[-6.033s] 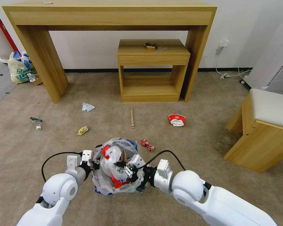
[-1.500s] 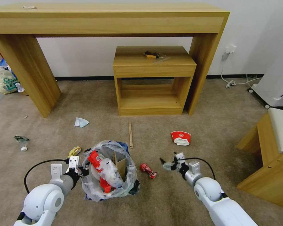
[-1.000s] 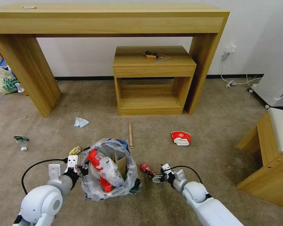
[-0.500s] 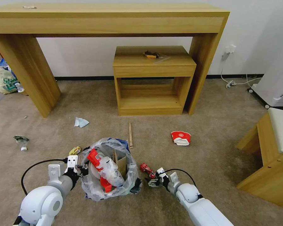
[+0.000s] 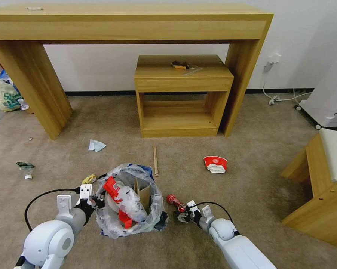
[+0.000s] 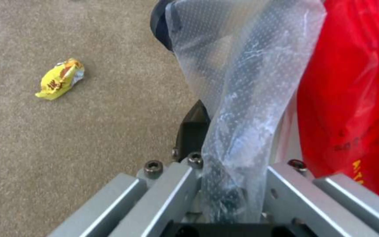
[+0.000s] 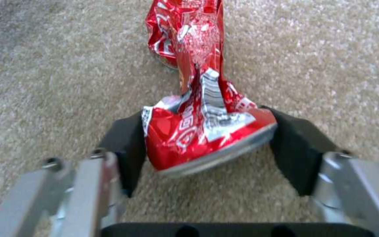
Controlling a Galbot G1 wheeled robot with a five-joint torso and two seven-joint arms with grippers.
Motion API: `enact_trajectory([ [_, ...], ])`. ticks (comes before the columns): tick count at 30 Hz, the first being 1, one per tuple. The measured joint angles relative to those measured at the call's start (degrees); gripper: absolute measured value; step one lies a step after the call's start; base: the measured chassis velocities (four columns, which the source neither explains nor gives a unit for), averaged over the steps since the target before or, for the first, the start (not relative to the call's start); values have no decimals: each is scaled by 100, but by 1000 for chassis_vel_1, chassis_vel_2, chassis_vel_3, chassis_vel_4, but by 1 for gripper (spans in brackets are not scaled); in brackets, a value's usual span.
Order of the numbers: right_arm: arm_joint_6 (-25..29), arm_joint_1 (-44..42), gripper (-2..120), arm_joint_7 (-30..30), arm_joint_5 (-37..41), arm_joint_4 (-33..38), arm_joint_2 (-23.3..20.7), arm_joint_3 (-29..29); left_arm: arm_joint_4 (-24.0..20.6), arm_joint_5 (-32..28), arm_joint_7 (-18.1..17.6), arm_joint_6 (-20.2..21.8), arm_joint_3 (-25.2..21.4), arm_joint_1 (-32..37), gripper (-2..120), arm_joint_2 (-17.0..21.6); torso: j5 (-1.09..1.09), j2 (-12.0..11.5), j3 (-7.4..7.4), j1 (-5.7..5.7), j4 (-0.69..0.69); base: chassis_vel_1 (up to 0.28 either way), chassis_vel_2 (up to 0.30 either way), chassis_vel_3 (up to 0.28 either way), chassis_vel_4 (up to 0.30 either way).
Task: Pick up the trash bin and place the garbage on the floor into it.
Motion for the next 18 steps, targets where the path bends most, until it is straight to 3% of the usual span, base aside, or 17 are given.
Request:
enact_trajectory([
  [4, 20, 66, 46, -13, -45, -105, 57, 0, 6, -16, 20, 0, -6, 1, 0, 22, 0, 0, 0, 0, 0, 0, 0, 0, 0],
  [9, 34, 101, 37, -23, -66, -166, 101, 1, 8, -43, 25, 0, -15, -4, 0, 36, 0, 0, 0, 0, 0, 0, 0, 0, 0],
  [18, 43, 62, 3, 57, -88, -152, 129, 26, 8, -59, 42, 0, -10, -16, 0, 44, 1, 0, 0, 0, 0, 0, 0, 0, 0],
])
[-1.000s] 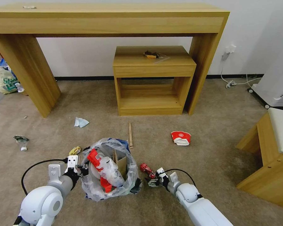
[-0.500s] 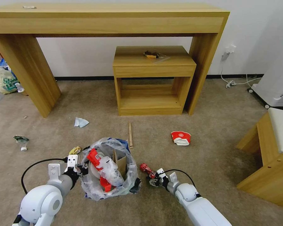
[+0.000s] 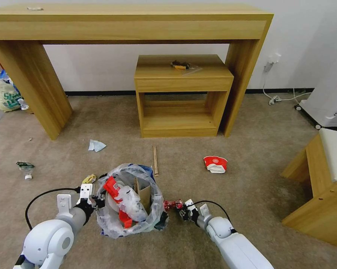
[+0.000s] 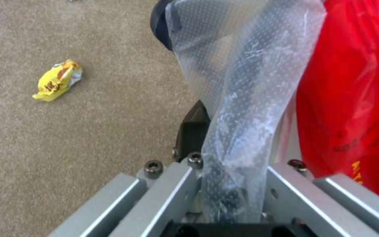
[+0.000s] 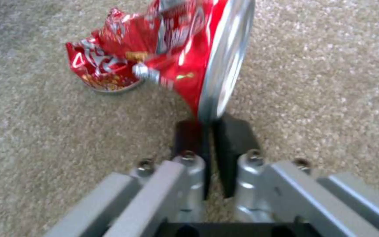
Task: Pick up the trash bin and place the garbage on the floor into it.
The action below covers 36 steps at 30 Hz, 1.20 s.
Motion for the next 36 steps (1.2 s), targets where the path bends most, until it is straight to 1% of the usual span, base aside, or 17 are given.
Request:
enact_trajectory([
  [1, 2, -5, 0, 14, -1, 4, 4, 7, 1, 0, 5, 0, 2, -2, 0, 1, 0, 0, 0, 0, 0, 0, 0, 0, 0],
  [8, 7, -43, 0, 98, -30, 106, 2, 41, 1, -1, 37, 0, -1, -3, 0, 4, 0, 0, 0, 0, 0, 0, 0, 0, 0],
  [15, -141, -248, 1, 276, 37, 854, -320, 85, 0, 12, 66, 0, -13, -1, 0, -18, 0, 0, 0, 0, -1, 0, 0, 0, 0],
  [16, -151, -253, 7, 284, 38, 960, -374, 103, -1, 14, 71, 0, -13, -5, 0, -20, 0, 0, 0, 0, -1, 0, 0, 0, 0],
  [17, -151, -253, 7, 284, 38, 960, -374, 103, -1, 14, 71, 0, -13, -5, 0, -20, 0, 0, 0, 0, -1, 0, 0, 0, 0],
  [20, -201, -214, 22, 286, 75, 1138, -449, 122, 4, 17, 78, 0, -2, -26, 0, -28, 0, 0, 0, 0, 0, 0, 0, 0, 0],
  [21, -201, -214, 22, 286, 75, 1138, -449, 122, 4, 17, 78, 0, -2, -26, 0, -28, 0, 0, 0, 0, 0, 0, 0, 0, 0],
  [22, -215, -180, 26, 289, 96, 1139, -451, 120, 10, 20, 79, 0, 5, -32, 0, -36, 0, 0, 0, 0, 0, 0, 0, 0, 0],
  [23, -223, -143, 32, 292, 113, 1103, -432, 114, 18, 24, 80, 0, 12, -36, 0, -41, -1, 0, 0, 0, -1, 0, 0, 0, 0],
  [24, -223, -143, 32, 292, 113, 1103, -432, 114, 18, 24, 80, 0, 12, -36, 0, -41, -1, 0, 0, 0, -1, 0, 0, 0, 0],
  [27, -229, 22, 47, 294, 256, 807, -279, 34, 34, 34, 84, 0, 22, -42, 0, -42, 0, 0, 0, 0, 0, 0, 0, 0, 0],
  [28, -229, 22, 47, 294, 256, 807, -279, 34, 34, 34, 84, 0, 22, -42, 0, -42, 0, 0, 0, 0, 0, 0, 0, 0, 0],
  [30, -266, 91, 56, 309, 408, 719, -210, -9, 35, 33, 83, 0, 19, -49, 0, -31, 0, 0, 0, 0, 0, 0, 0, 0, 0],
  [31, -266, 91, 56, 309, 408, 719, -210, -9, 35, 33, 83, 0, 19, -49, 0, -31, 0, 0, 0, 0, 0, 0, 0, 0, 0],
  [33, -353, 201, 67, 422, 724, 569, -92, -83, 40, 29, 84, 0, 13, -56, 0, -19, 0, 0, 0, 0, 0, 0, 0, 0, 0],
  [35, -381, 218, 71, 458, 835, 549, -72, -98, 41, 29, 84, 0, 13, -56, 0, -19, 0, 0, 0, 0, 0, 0, 0, 0, 0],
  [36, -495, 249, 77, 583, 1118, 538, -27, -133, 42, 31, 83, 0, 18, -57, 0, -25, 0, 0, 0, 0, 0, 0, 0, 0, 0],
])
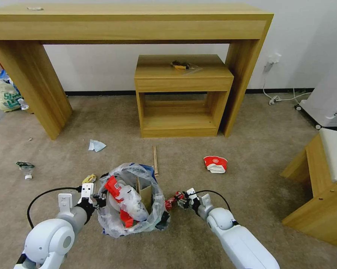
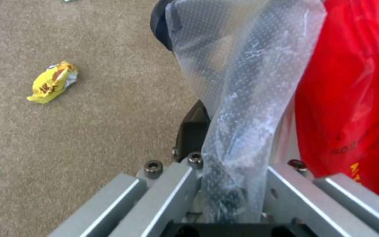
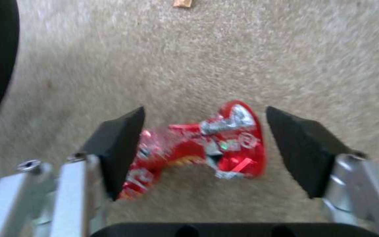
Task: Pick up the trash bin and place the garbage on the floor into it.
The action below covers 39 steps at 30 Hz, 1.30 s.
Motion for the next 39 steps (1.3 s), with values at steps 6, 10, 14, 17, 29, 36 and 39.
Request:
enact_trajectory([
  [6, -428, -4, 98, 741, 560, 337, 49, -38, 16, -3, -7, 0, 0, -2, 0, -2, 0, 0, 0, 0, 0, 0, 0, 0, 0],
  [10, -543, 17, 100, 620, 581, 531, -115, -42, 45, -4, -8, 0, 7, -20, 0, -5, -2, 0, 0, 0, -2, 0, 0, 0, 0],
  [14, -770, 85, 100, 805, 778, 552, -138, -56, 54, 2, -8, 0, 50, -30, 0, -24, 0, 0, 0, 0, -1, 0, 0, 0, 0],
  [17, -1192, 158, 100, 1583, 1524, 680, -48, -113, 64, 5, -10, 0, 66, -44, 0, -28, 1, 0, 0, 0, -1, 0, 0, 0, 0],
  [29, -2077, 538, 100, 4565, 4567, 1001, 415, -166, 69, 20, -16, 0, 77, -33, 0, -39, -1, 0, 0, 0, 0, 0, 0, 0, 0],
  [36, -2029, 787, 100, 5417, 5479, 740, 667, -118, 62, 23, -29, 1, 92, -31, 0, -32, -1, 0, 0, 0, -1, 0, 0, 0, 0],
  [39, -1961, 849, 100, 5688, 5782, 644, 759, -86, 62, 27, -34, 1, 90, -22, 0, -33, -1, 0, 0, 0, -1, 0, 0, 0, 0],
])
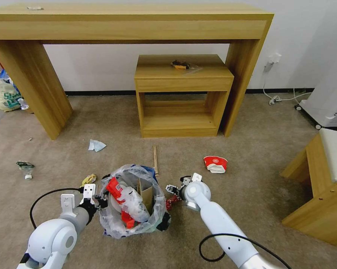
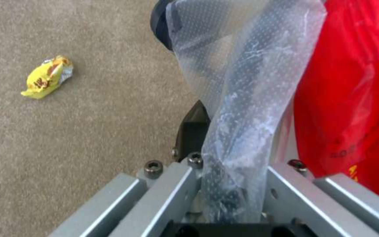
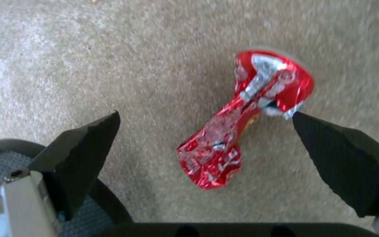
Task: Pick up the trash bin and place the garbage on the floor into it.
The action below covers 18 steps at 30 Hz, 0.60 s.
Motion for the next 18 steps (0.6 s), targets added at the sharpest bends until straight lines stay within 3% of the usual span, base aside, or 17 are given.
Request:
enact_trajectory([
  [18, 371, 459, 100, 208, 526, -1122, 478, 190, 48, 31, -13, 0, 59, -25, 0, -29, 0, 0, 0, 0, 0, 0, 0, 0, 0],
])
